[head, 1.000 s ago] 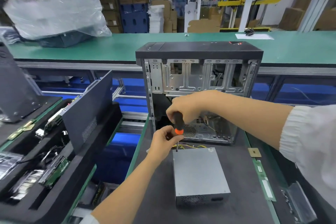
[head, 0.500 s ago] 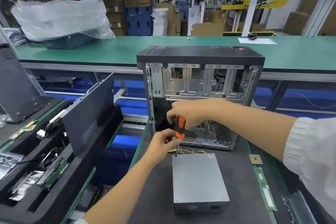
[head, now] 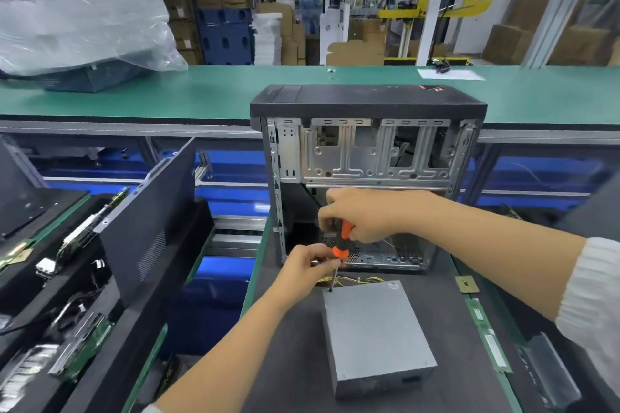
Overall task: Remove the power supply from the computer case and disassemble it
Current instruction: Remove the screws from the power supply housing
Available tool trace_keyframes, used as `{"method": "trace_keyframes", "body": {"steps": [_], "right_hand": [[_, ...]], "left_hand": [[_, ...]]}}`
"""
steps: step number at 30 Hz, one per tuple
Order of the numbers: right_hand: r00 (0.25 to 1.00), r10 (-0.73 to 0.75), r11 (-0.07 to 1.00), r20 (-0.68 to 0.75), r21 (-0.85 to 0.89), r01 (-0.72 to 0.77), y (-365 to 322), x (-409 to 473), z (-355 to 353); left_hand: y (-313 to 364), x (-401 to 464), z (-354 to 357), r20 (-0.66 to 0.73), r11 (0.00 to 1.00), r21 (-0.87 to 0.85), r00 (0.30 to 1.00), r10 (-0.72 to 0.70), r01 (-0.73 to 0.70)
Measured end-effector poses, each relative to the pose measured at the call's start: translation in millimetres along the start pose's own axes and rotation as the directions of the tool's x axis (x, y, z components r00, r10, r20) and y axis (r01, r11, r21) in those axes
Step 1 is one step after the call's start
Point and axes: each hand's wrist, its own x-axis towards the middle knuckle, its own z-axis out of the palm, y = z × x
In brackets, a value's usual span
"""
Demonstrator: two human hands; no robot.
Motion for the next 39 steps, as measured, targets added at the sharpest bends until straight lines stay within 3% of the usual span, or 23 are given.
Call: {"method": "trace_keyframes", "body": {"steps": [2,6,9,12,14,18,21,25,27,30,32,34,36,39], "right_hand": [[0.995,0.055,0.994,-0.08,0.104,-0.046,-0.4,-2.9,6.2],[0.928,0.283,0.954,-0.241,-0.034,-0.299,-7.6,6.6,15.6],[0.966,0.168,0.979,-0.197,-0.083,-0.187,-3.8,10.8,15.7],[0.999,0.014,0.99,-0.051,0.144,-0.006,5.9,4.2,6.8],[0.998,-0.008,0.975,-0.057,0.219,0.021,9.0,1.8,3.8],[0.968,0.181,0.979,-0.172,-0.067,-0.194,4.0,4.8,3.9],[0.98,0.109,0.98,-0.165,-0.15,-0.134,6.0,8.2,3.5],[0.995,-0.07,0.988,0.067,0.145,0.06,19.8,0.0,-7.4],[1.0,-0.021,0.978,0.009,0.206,0.019,19.6,-3.2,-8.1],[0.985,0.152,0.988,-0.078,0.041,-0.149,12.7,-2.9,-1.2],[0.99,0.101,0.995,-0.101,0.023,-0.099,11.0,-0.9,6.5],[0.994,0.013,0.996,-0.105,0.087,-0.004,13.5,-2.3,7.0],[0.993,-0.046,0.977,-0.107,0.202,0.067,15.8,-4.5,7.1],[0.983,-0.035,0.904,-0.182,0.413,0.109,13.0,-4.0,12.0]], "left_hand": [[-2.4,2.4,-1.3,-0.078,1.0,0.005,0.997,-0.008,0.009],[-3.7,7.2,3.9,-0.077,1.0,0.021,0.997,0.002,0.0],[-1.2,5.7,6.6,-0.047,0.999,0.025,0.998,0.032,-0.031],[-0.6,2.1,4.8,0.035,1.0,0.005,0.999,-0.01,0.01],[0.8,0.3,4.7,0.023,1.0,-0.006,0.999,-0.026,0.027],[2.0,2.5,8.5,-0.073,0.998,0.043,0.997,-0.034,0.037],[3.7,3.3,8.6,-0.064,0.997,0.041,0.996,-0.061,0.063],[6.6,-0.3,6.6,0.017,0.995,0.049,0.996,-0.087,0.086],[7.7,-1.1,9.0,-0.027,0.994,0.061,0.996,-0.085,0.087],[7.0,0.1,14.4,-0.113,0.992,0.113,0.992,-0.048,0.061],[4.6,-0.9,15.4,-0.119,0.993,0.103,0.991,-0.052,0.065],[-1.7,-3.5,12.7,-0.072,0.973,0.22,0.996,-0.059,0.073],[-12.5,-5.8,10.8,-0.016,0.905,0.413,0.994,-0.108,0.105],[-21.7,-8.6,10.9,-0.048,0.848,0.503,0.985,-0.165,0.167]]}}
